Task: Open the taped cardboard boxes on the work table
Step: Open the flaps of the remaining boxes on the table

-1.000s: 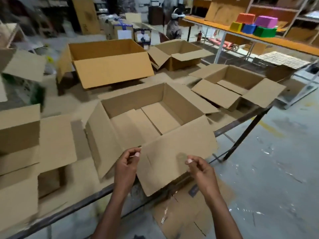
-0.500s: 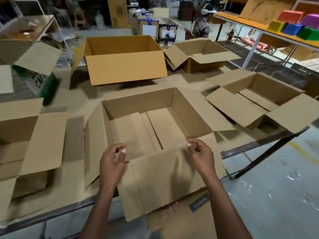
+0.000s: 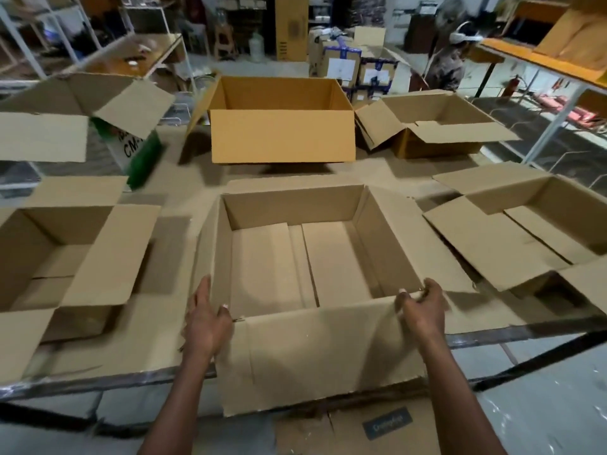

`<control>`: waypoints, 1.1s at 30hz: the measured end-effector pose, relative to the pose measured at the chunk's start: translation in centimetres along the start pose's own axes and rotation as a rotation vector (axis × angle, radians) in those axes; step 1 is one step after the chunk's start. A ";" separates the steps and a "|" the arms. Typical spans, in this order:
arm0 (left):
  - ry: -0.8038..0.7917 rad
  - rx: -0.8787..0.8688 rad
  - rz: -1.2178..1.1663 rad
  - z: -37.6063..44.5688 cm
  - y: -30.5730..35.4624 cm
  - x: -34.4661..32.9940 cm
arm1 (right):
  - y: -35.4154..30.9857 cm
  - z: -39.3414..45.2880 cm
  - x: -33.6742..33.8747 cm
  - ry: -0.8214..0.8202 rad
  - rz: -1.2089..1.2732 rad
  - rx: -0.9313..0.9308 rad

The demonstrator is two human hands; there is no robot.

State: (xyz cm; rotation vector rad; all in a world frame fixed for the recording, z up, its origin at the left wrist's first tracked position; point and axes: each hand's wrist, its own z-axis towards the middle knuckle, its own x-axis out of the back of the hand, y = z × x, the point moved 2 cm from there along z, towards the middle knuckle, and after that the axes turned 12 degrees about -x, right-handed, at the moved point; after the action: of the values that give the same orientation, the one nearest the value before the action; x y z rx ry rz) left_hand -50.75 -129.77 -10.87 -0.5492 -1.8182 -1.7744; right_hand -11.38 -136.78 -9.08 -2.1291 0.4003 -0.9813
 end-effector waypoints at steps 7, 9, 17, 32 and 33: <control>-0.013 0.017 0.013 -0.7 0.5 -0.4 | 1.4 0.5 0.5 -0.104 0.108 -0.079; -0.028 0.025 0.017 -1.1 0.4 -0.4 | 2.5 0.3 1.0 -0.127 0.096 -0.121; 0.066 0.035 0.102 -4.5 0.8 -0.9 | 2.0 1.0 3.3 -0.278 -0.033 -0.067; 0.125 0.077 0.122 -12.1 3.9 -3.5 | 2.2 1.2 -0.5 -0.239 -0.003 -0.143; 0.119 0.086 0.118 -12.1 3.9 -3.4 | 2.8 0.7 -0.8 -0.207 0.047 -0.180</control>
State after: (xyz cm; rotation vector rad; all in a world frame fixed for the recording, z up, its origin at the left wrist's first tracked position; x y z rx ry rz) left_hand -44.54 -141.37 -10.06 -0.4962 -1.7354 -1.6086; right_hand -11.32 -137.93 -11.86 -2.3450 0.4476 -0.7118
